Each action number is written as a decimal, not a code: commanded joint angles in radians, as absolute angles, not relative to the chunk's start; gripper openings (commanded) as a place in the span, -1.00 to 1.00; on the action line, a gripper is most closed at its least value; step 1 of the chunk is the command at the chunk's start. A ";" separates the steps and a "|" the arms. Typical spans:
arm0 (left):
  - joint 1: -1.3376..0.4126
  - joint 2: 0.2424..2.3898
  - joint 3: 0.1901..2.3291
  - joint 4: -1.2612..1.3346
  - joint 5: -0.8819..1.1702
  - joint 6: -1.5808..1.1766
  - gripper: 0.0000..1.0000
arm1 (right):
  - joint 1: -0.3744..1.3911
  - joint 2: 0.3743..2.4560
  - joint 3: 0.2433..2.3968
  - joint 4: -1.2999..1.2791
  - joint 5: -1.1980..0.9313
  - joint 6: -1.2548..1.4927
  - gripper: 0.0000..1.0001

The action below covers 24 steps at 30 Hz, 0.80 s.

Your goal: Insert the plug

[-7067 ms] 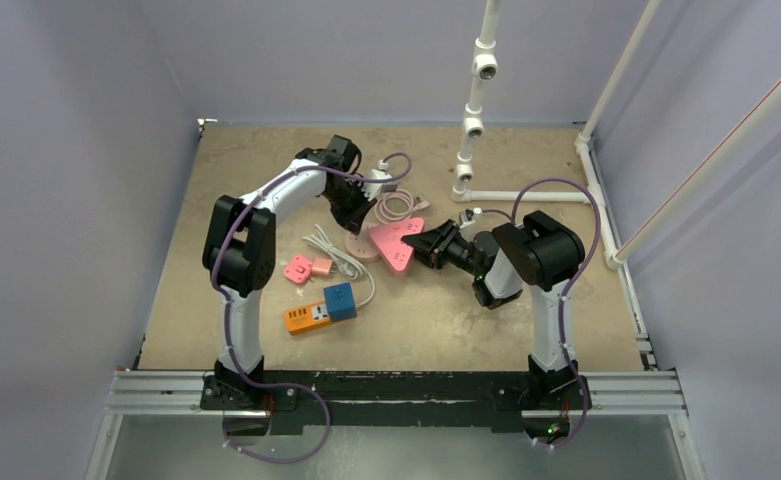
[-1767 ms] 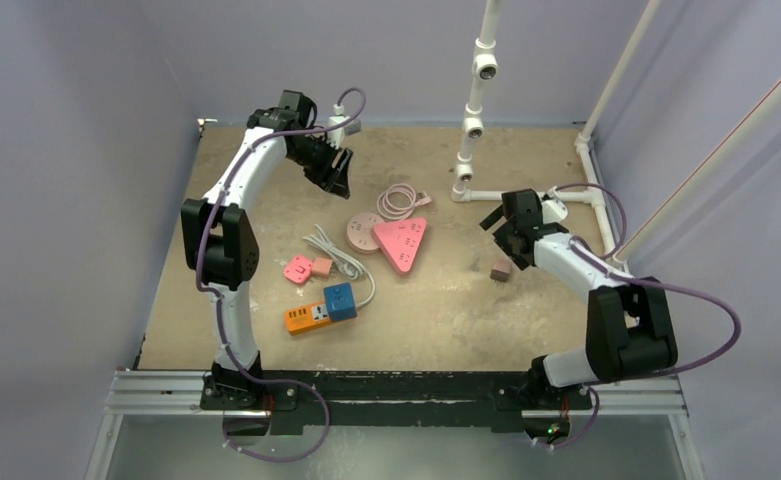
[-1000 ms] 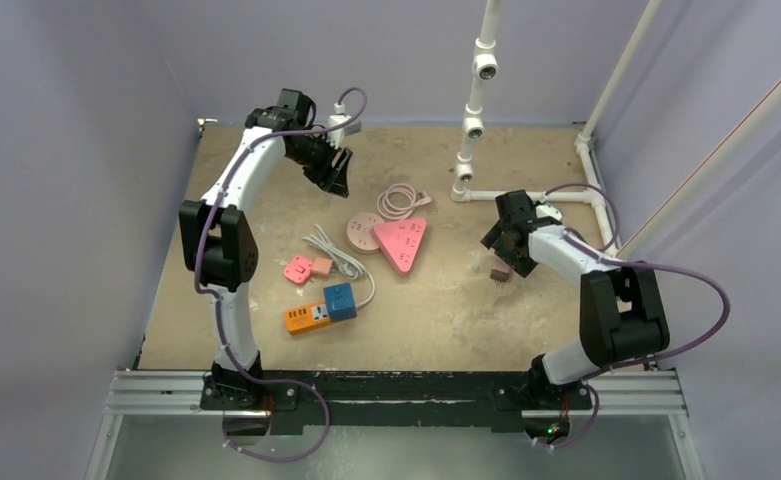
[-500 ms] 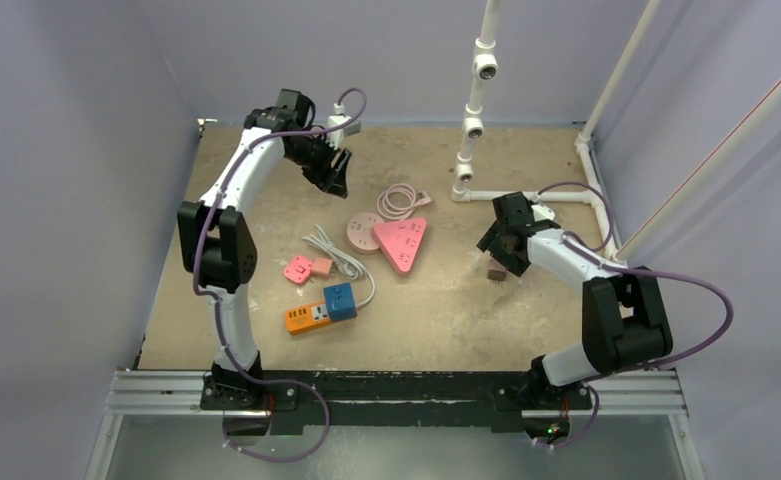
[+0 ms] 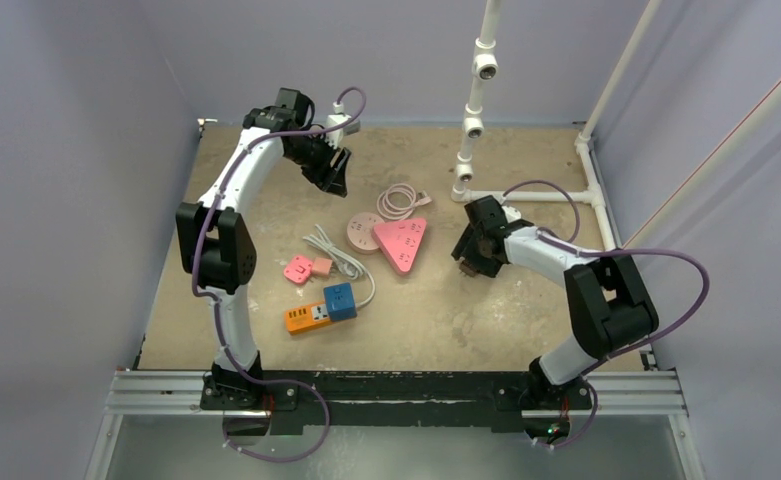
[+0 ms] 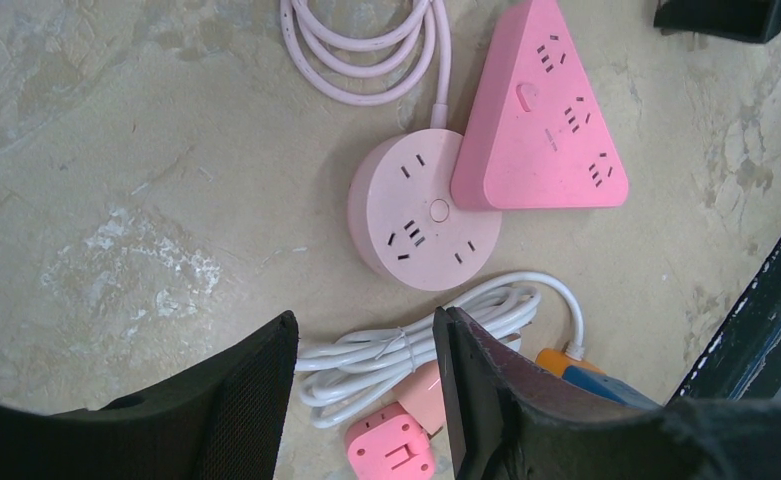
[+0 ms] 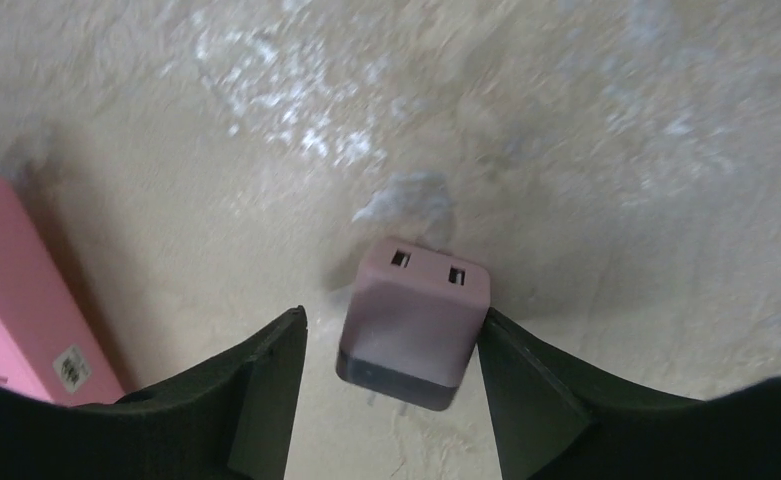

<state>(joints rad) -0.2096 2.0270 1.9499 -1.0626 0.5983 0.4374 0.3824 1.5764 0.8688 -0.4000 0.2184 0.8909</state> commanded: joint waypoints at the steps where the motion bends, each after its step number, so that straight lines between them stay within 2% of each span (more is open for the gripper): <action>1: -0.201 1.966 1.953 -1.050 0.610 0.441 0.04 | 0.413 1.534 0.862 -0.388 0.174 0.929 0.30; 11: -0.201 1.945 1.913 -1.034 0.619 0.443 0.04 | 0.413 1.561 0.873 -0.371 0.202 0.942 0.24; 20: -0.201 1.946 1.903 -1.042 0.625 0.455 0.04 | 0.413 1.610 0.888 -0.336 0.237 0.949 -0.03; 22: -0.201 1.946 1.899 -1.045 0.629 0.456 0.04 | 0.413 1.615 0.897 -0.329 0.246 0.941 -0.20; 24: -0.202 1.943 1.886 -1.047 0.647 0.456 0.04 | 0.414 1.615 0.912 -0.326 0.254 0.922 -0.55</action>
